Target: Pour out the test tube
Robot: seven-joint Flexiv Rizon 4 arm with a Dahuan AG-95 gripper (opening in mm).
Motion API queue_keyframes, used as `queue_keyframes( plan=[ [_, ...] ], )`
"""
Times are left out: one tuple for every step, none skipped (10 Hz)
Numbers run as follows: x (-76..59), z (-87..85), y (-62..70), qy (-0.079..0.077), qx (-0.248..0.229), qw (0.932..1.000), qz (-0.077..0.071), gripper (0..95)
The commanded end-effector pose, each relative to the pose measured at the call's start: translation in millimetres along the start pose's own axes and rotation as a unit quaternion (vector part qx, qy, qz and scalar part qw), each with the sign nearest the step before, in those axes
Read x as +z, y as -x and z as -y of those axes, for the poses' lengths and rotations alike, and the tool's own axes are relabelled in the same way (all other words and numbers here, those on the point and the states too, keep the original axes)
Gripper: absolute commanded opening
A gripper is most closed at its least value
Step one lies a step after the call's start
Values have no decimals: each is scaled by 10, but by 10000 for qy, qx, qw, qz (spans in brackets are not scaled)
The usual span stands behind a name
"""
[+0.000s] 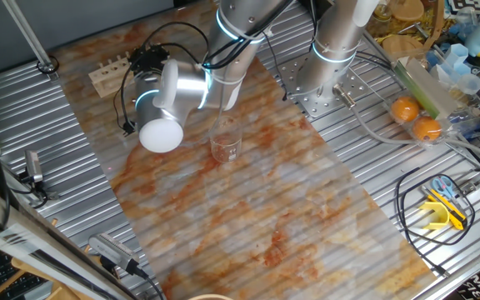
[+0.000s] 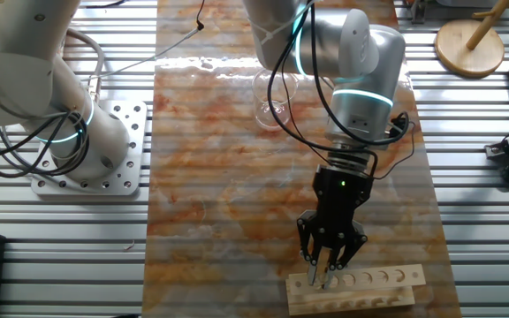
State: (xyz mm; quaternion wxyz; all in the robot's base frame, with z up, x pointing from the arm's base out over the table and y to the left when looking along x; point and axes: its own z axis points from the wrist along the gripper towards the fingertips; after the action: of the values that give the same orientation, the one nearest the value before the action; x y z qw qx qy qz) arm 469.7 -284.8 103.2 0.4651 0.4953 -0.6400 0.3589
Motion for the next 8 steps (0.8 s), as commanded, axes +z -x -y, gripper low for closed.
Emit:
queue_keyframes(
  plan=[
    [14, -2, 8, 4, 37, 10000, 9, 0],
    [14, -2, 8, 5, 38, 10000, 8, 0],
    [15, -2, 8, 5, 27, 10000, 10, 0],
    [15, -2, 8, 6, 23, 10000, 17, 0],
    [15, -2, 8, -1, 6, 10000, 20, 190],
    [15, -2, 8, -1, 8, 10000, 20, 380],
    [15, -2, 8, -6, 1, 10000, 20, 380],
    [15, -2, 9, -11, -3, 10000, 18, 380]
  ],
)
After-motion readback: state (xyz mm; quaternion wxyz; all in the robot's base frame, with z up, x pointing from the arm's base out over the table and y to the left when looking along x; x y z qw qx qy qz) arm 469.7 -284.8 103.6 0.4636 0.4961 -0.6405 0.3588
